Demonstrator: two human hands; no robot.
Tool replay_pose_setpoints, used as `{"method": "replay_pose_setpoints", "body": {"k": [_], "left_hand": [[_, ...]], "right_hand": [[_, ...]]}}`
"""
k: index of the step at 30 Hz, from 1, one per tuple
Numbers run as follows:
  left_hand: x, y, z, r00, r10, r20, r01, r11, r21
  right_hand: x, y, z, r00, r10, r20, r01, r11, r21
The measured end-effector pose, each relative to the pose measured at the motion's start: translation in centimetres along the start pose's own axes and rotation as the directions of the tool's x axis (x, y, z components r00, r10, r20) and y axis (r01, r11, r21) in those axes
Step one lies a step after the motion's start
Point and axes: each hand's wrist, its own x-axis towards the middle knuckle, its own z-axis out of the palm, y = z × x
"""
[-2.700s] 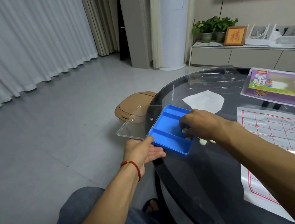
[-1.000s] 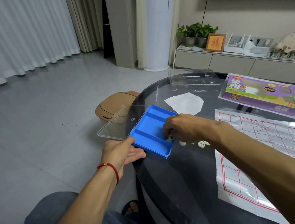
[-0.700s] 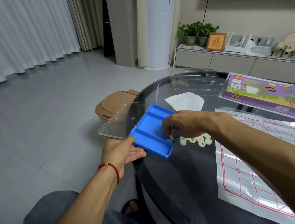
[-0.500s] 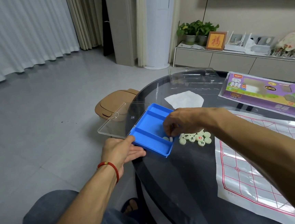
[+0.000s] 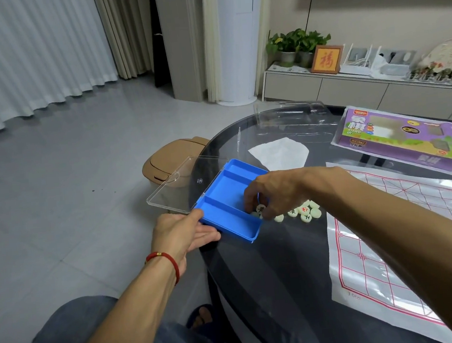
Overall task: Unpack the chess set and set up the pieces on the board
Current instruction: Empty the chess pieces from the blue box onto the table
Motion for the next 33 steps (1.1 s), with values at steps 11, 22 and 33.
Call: {"method": "replay_pose_setpoints", "body": {"k": [11, 22, 33], "left_hand": [[0.0, -0.1, 0.2, 1.0, 0.015, -0.011, -0.015, 1.0, 0.019], [0.2, -0.2, 0.0, 1.0, 0.024, -0.006, -0.024, 1.0, 0.014], [0.6, -0.2, 0.1, 1.0, 0.012, -0.01, -0.012, 0.999, 0.04]], "right_hand": [[0.1, 0.8, -0.2, 0.997, -0.073, 0.001, 0.072, 0.98, 0.183], [0.5, 1.6, -0.1, 0.995, -0.085, 0.056, 0.063, 0.948, 0.313], [0.6, 1.5, 0.3, 0.998, -0.043, -0.037, 0.053, 0.933, 0.357]]}}
